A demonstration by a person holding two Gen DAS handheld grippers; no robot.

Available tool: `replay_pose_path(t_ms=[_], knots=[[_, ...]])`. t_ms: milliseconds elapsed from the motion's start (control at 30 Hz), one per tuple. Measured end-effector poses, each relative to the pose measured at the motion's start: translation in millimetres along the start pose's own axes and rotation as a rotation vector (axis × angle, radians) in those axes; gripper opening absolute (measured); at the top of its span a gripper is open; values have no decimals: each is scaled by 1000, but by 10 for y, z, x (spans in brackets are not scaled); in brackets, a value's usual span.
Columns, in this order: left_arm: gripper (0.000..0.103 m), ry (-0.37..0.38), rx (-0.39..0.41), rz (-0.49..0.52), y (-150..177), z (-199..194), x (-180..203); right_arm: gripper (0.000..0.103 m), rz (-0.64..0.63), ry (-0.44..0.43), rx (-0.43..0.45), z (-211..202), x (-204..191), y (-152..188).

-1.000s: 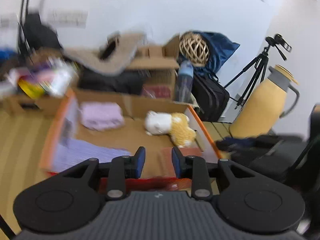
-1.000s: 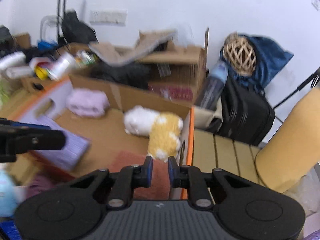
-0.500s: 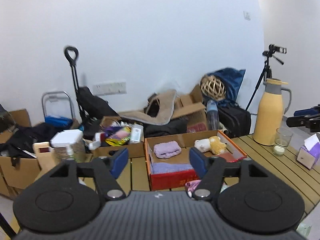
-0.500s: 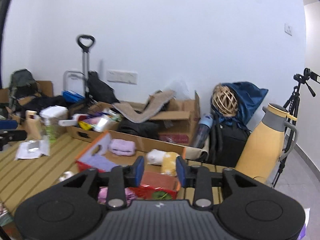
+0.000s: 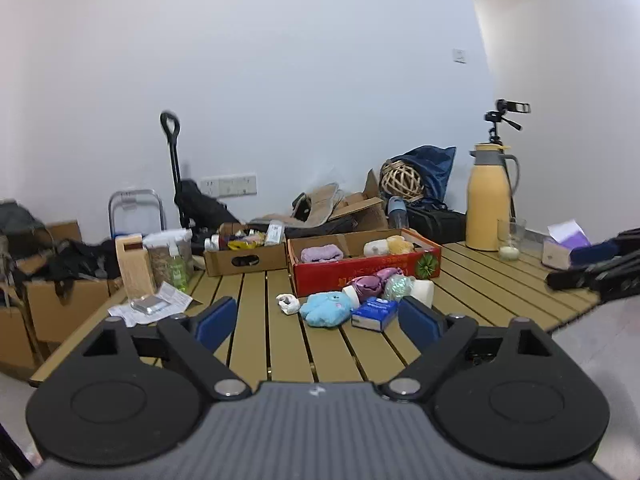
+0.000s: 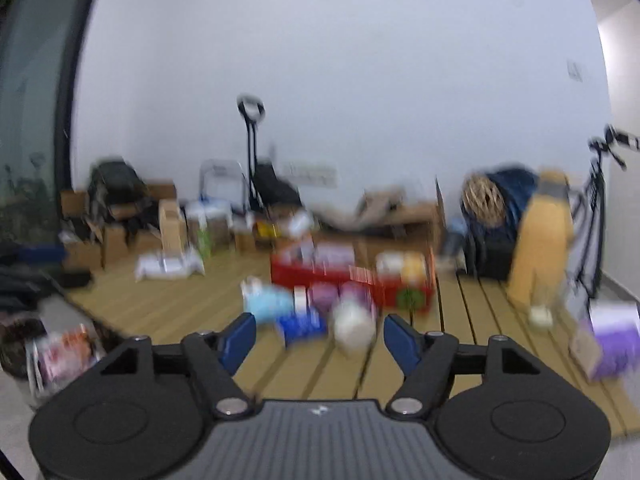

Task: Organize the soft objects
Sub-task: 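Withdraw the right tool from the box back over the table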

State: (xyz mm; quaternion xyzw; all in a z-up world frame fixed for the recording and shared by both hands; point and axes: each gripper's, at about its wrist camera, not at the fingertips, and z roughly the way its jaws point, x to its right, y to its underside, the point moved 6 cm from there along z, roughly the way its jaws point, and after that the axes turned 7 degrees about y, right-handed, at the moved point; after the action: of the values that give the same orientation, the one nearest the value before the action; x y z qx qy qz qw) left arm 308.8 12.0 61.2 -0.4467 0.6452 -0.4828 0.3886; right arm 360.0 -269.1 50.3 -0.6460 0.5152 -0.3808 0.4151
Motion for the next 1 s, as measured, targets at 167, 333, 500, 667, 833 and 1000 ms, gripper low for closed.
replay_pose_path(t_ms=[167,333,500,667,833,1000], knots=[[96,40,14,46,76,-107,163,69,26,-36,-59,-120,-154,346],[96,50,-26,16,172,112,178,69,36,3,-65,-17,-144,364],[96,64,-105,-27,321,523,151,68,76,-6,-90,214,-67,443],[96,84,-166,-76,395,1040,117,68,114,6,-141,635,47,507],[94,90,-232,-107,438,1647,46,68,131,13,-192,1127,130,534],[78,160,-249,-125,289,2376,80,63,136,15,-225,1659,211,486]])
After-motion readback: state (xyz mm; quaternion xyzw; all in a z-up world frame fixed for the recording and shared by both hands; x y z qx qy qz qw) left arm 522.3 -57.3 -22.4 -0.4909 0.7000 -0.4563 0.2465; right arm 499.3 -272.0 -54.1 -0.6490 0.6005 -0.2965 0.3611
